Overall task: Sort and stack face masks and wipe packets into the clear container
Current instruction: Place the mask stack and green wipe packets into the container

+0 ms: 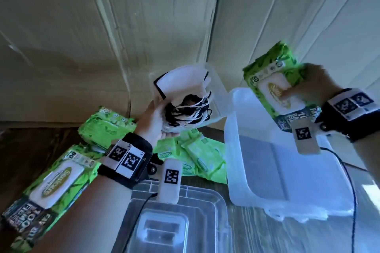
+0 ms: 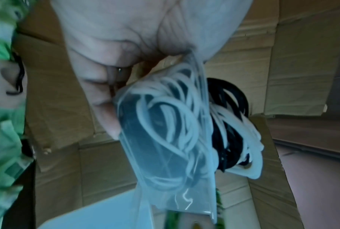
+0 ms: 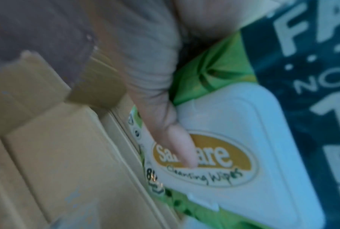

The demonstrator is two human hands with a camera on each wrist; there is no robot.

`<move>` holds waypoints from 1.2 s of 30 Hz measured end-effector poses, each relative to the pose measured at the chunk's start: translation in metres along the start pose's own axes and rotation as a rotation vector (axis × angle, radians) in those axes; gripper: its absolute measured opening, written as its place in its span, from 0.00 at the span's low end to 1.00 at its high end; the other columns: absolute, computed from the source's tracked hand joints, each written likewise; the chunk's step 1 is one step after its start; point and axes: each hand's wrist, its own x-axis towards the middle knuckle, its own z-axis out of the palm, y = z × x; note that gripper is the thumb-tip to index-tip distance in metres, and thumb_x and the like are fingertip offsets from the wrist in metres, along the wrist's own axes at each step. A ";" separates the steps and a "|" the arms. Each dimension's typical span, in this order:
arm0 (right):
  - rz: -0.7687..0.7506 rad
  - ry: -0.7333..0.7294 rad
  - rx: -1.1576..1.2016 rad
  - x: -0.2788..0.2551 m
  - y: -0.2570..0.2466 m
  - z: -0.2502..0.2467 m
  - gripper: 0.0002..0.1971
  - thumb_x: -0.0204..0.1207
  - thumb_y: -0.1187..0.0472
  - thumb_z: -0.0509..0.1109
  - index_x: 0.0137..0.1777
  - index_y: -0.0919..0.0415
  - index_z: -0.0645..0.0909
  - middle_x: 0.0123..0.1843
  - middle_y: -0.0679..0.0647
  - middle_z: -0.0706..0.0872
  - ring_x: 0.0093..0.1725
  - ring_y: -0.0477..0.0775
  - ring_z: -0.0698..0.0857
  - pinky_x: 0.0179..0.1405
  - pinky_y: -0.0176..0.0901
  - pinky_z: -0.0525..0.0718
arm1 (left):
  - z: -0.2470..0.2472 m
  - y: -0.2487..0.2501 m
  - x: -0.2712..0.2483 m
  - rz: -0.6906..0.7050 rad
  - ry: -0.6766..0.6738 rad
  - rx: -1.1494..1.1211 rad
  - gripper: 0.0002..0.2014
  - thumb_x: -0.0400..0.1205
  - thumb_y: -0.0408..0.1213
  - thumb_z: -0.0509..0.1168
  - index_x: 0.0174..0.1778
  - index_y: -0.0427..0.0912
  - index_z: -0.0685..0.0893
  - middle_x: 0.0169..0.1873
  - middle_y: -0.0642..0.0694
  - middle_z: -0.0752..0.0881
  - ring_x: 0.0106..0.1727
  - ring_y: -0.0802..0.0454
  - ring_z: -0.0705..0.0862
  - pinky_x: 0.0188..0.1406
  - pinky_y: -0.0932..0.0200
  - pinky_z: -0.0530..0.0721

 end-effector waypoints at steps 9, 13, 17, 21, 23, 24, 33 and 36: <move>-0.086 -0.339 -0.574 0.057 0.087 0.119 0.30 0.57 0.64 0.79 0.61 0.56 0.74 0.57 0.57 0.82 0.59 0.62 0.79 0.52 0.50 0.79 | 0.053 -0.028 0.006 0.006 0.038 0.010 0.23 0.82 0.51 0.60 0.68 0.41 0.76 0.43 0.44 0.88 0.25 0.52 0.88 0.19 0.59 0.84; -0.114 -0.212 -0.652 0.049 0.109 0.165 0.36 0.72 0.63 0.68 0.78 0.47 0.58 0.78 0.56 0.62 0.78 0.63 0.58 0.75 0.63 0.58 | 0.057 -0.036 0.010 0.039 0.032 0.017 0.22 0.82 0.51 0.60 0.67 0.42 0.77 0.43 0.45 0.89 0.29 0.50 0.89 0.22 0.57 0.86; -0.116 -0.247 -0.672 0.038 0.117 0.186 0.40 0.77 0.46 0.63 0.80 0.39 0.41 0.83 0.59 0.37 0.81 0.69 0.37 0.76 0.70 0.39 | 0.053 -0.044 0.012 0.030 0.006 0.007 0.24 0.80 0.54 0.61 0.67 0.42 0.77 0.49 0.41 0.89 0.32 0.48 0.90 0.24 0.56 0.86; -0.061 -0.193 -0.632 0.036 0.112 0.186 0.44 0.75 0.57 0.65 0.80 0.37 0.37 0.79 0.63 0.25 0.79 0.72 0.31 0.73 0.73 0.33 | 0.053 -0.049 0.013 0.013 0.026 -0.020 0.24 0.81 0.54 0.61 0.66 0.40 0.78 0.46 0.40 0.90 0.30 0.47 0.89 0.22 0.57 0.85; -0.036 -0.180 -0.595 0.034 0.110 0.185 0.44 0.74 0.60 0.62 0.79 0.37 0.35 0.78 0.63 0.22 0.78 0.71 0.29 0.71 0.71 0.29 | 0.053 -0.049 0.014 0.013 0.035 -0.025 0.23 0.82 0.52 0.60 0.65 0.40 0.78 0.41 0.43 0.90 0.29 0.47 0.89 0.20 0.58 0.84; -0.031 -0.212 -0.591 0.033 0.111 0.185 0.44 0.74 0.61 0.61 0.79 0.38 0.36 0.79 0.63 0.24 0.78 0.71 0.29 0.73 0.71 0.30 | 0.054 -0.048 0.014 0.014 0.032 -0.018 0.22 0.82 0.52 0.60 0.65 0.40 0.79 0.39 0.44 0.90 0.29 0.47 0.89 0.20 0.58 0.84; 0.081 -0.250 -0.301 0.036 0.104 0.160 0.42 0.70 0.72 0.58 0.80 0.42 0.50 0.81 0.65 0.49 0.81 0.67 0.48 0.80 0.61 0.49 | 0.055 -0.039 0.010 0.035 0.015 0.015 0.21 0.82 0.52 0.60 0.65 0.42 0.78 0.38 0.45 0.90 0.29 0.46 0.89 0.21 0.58 0.84; 0.143 -0.126 -0.113 0.044 0.085 0.135 0.37 0.68 0.74 0.56 0.77 0.50 0.59 0.72 0.68 0.68 0.70 0.69 0.70 0.69 0.58 0.71 | 0.048 -0.032 0.005 0.043 0.034 0.014 0.19 0.82 0.51 0.60 0.62 0.42 0.80 0.37 0.45 0.90 0.27 0.48 0.88 0.20 0.59 0.84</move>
